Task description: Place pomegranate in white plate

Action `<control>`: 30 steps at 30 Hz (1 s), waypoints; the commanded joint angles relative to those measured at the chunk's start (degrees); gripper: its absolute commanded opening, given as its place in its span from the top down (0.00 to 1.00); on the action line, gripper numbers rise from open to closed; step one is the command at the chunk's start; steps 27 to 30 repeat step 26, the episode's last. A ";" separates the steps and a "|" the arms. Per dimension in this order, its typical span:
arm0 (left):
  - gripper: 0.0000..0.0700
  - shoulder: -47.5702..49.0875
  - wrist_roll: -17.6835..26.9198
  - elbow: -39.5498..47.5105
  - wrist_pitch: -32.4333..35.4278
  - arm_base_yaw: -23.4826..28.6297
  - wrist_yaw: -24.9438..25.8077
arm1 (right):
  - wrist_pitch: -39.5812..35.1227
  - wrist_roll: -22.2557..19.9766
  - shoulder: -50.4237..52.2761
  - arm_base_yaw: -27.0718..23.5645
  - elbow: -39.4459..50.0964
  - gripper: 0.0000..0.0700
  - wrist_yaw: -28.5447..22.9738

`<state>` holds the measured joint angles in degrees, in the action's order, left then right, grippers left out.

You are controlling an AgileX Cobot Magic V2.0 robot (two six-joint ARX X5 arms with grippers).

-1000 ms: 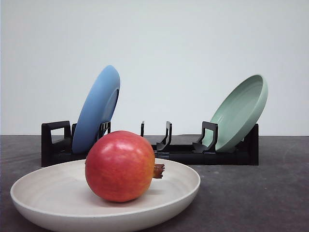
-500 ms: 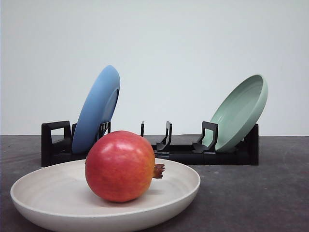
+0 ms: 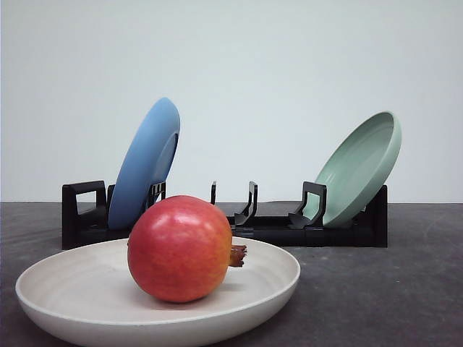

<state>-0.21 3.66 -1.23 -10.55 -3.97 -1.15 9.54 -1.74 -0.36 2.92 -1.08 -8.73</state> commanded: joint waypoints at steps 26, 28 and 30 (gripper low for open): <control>1.00 0.04 0.79 0.55 -0.15 0.04 -0.02 | -0.50 -0.18 0.15 -0.07 0.44 0.99 0.09; 1.00 0.04 0.79 0.55 -0.15 0.04 -0.02 | -0.50 -0.18 0.15 -0.07 0.44 0.99 0.09; 1.00 0.04 0.79 0.55 -0.15 0.04 -0.02 | -0.50 -0.18 0.15 -0.07 0.44 0.99 0.09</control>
